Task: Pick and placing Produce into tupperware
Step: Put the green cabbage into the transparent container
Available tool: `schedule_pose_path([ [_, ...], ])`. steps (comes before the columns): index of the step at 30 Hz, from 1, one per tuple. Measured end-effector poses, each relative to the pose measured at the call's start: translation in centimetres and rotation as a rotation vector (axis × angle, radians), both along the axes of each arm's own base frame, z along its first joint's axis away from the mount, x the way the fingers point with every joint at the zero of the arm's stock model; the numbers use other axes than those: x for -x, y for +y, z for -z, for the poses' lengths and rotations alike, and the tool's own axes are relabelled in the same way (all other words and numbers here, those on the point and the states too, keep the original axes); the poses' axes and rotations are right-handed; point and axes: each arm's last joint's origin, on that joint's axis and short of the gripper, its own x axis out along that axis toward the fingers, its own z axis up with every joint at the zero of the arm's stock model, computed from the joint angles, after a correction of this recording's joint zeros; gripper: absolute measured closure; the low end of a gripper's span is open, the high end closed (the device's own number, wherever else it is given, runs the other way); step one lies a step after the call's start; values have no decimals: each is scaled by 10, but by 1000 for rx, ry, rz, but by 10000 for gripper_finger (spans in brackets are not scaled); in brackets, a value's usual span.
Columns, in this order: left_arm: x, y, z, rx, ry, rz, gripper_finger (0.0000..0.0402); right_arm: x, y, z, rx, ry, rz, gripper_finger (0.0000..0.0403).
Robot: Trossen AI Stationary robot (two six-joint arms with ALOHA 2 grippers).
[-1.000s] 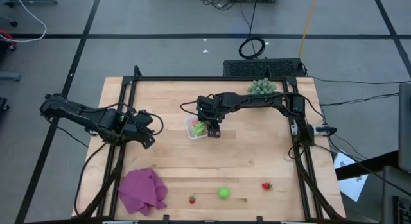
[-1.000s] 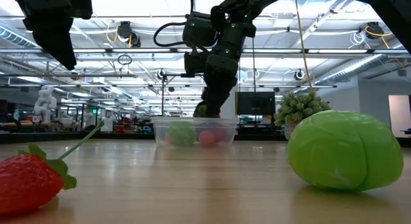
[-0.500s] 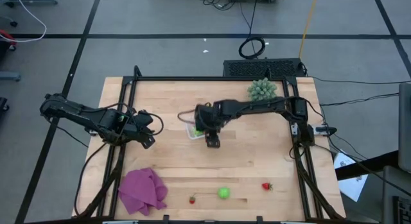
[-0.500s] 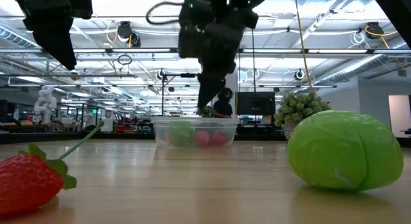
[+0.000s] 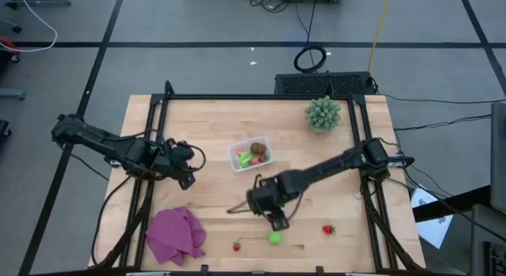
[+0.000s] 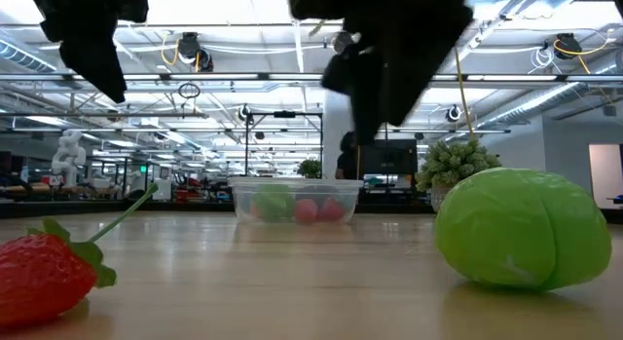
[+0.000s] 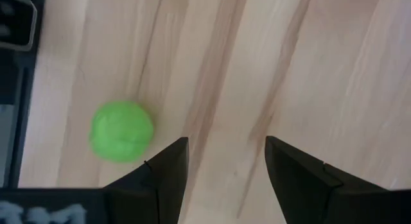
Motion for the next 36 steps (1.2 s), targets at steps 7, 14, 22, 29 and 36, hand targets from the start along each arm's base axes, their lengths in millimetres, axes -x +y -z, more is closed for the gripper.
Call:
schedule_pose_path([
  [7,-29,-24,16,46,13,157,174,13,31,1,-3,45,91,209],
  [14,-50,-54,34,133,9,271,174,16,37,1,-26,75,194,209],
  [22,-53,-95,34,255,-118,405,174,18,41,1,-43,100,275,209],
  [29,-42,-109,34,239,-109,447,174,23,60,0,-95,116,388,209],
  [36,-34,-108,39,150,-57,431,174,25,75,-2,-181,119,539,209],
])
